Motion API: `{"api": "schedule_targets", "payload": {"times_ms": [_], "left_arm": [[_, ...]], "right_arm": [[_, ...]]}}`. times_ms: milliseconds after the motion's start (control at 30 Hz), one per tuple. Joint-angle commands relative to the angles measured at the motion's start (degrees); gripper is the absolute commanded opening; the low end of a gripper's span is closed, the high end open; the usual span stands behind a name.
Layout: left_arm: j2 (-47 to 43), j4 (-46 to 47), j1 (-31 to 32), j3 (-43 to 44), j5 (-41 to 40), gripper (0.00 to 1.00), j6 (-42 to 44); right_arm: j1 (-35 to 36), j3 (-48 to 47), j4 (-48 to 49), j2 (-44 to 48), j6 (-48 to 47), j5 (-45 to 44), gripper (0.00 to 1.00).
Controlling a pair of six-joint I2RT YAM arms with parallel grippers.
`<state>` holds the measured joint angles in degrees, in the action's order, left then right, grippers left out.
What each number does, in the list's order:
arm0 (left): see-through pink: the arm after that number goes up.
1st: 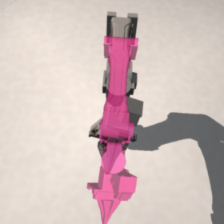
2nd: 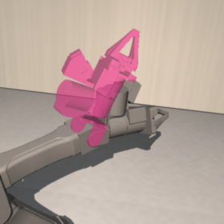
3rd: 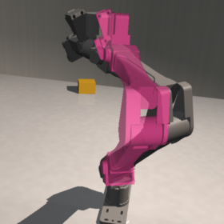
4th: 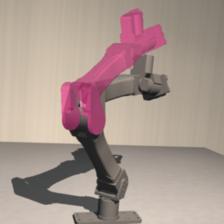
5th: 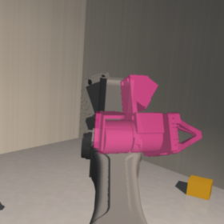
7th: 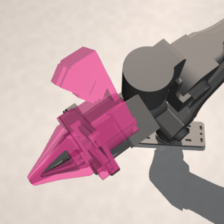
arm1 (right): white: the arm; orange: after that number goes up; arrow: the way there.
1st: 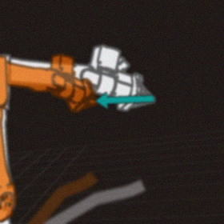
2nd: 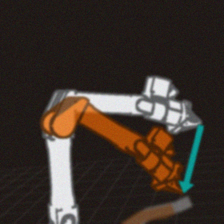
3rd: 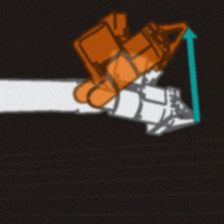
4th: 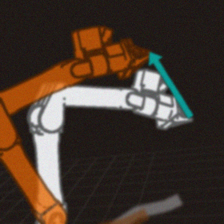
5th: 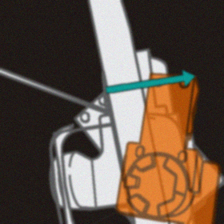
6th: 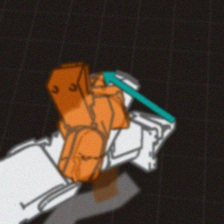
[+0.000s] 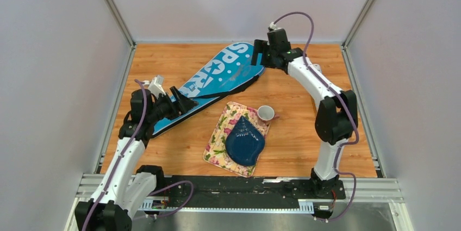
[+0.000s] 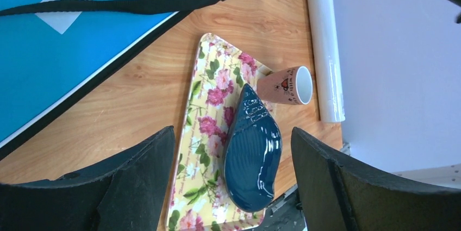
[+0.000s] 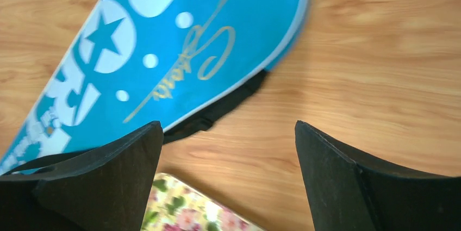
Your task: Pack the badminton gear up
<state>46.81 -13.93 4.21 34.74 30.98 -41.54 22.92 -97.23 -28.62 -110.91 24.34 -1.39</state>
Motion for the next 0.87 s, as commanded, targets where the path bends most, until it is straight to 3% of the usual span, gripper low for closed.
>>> {"api": "schedule_targets", "payload": {"times_ms": [0,133,233,367,400,533,833], "left_arm": [[1.18,1.28,1.41,3.57,1.98,0.85,2.51],[3.46,0.40,5.19,8.84,1.54,0.85,4.18],[3.99,0.84,9.32,13.22,1.45,0.85,4.98],[2.07,5.30,12.14,17.20,2.24,0.85,4.98],[1.36,6.19,12.31,17.72,2.33,0.85,4.98],[-3.02,10.50,12.49,19.31,2.33,0.86,5.85],[-8.05,12.35,12.58,16.76,-2.24,0.86,8.58]], "right_arm": [[-1.47,1.15,-8.82,11.14,-10.54,-11.26,0.95],[-1.12,3.97,-11.89,20.80,-9.31,-14.78,0.95],[-0.51,9.13,-11.64,33.18,-8.69,-14.44,0.95],[-0.59,20.45,-0.87,52.69,-9.31,-11.80,0.97],[-0.51,22.76,1.27,61.43,-9.22,-11.10,1.00],[-0.59,31.48,9.89,77.55,-9.22,-9.95,1.00],[-0.51,35.07,4.98,83.05,-7.02,-10.92,1.00]]}}
